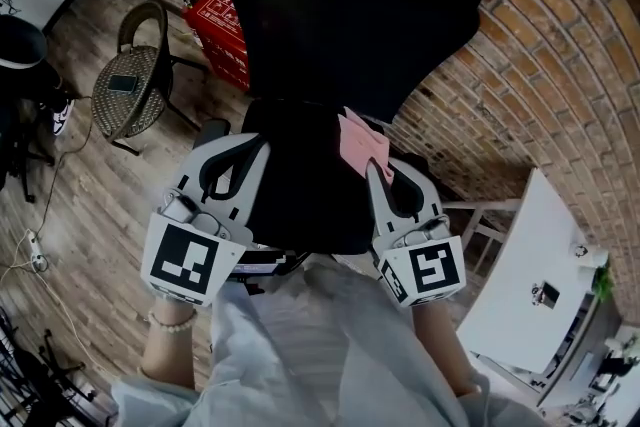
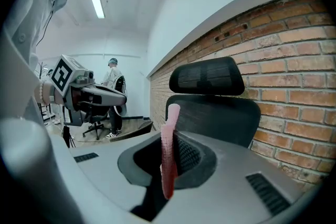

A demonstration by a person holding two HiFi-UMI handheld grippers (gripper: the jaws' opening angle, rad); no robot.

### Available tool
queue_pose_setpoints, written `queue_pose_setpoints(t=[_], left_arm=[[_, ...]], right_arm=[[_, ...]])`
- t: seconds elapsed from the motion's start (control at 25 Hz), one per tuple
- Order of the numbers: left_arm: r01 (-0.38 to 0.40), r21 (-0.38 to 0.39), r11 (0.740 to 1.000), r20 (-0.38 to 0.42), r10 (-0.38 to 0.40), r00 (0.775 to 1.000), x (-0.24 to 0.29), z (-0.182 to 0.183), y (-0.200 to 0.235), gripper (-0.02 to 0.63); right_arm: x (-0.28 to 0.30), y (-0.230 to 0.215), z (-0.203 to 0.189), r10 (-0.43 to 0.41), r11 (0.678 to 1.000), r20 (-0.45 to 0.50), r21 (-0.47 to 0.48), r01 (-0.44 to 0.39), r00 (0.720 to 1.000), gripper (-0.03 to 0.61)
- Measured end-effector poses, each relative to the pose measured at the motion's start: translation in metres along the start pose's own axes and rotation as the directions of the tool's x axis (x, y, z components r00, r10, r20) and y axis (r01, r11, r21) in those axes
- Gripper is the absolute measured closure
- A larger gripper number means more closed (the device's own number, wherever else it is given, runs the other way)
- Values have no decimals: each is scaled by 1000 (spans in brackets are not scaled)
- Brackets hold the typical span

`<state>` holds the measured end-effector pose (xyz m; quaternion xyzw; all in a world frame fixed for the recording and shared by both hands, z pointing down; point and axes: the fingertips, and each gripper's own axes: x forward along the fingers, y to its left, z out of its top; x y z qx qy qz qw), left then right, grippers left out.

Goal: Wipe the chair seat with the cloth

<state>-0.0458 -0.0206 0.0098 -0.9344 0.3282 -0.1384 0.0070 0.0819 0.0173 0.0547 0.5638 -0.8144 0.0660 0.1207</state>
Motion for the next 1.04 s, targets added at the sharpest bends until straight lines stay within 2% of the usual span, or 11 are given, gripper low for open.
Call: queue_pose_setpoints(t=[1.04], left_arm=[[-3, -12, 1000, -14, 3, 1000, 15, -8, 5, 595]], right_arm=[[6, -6, 0, -6, 998, -20, -69, 5, 1000, 525]])
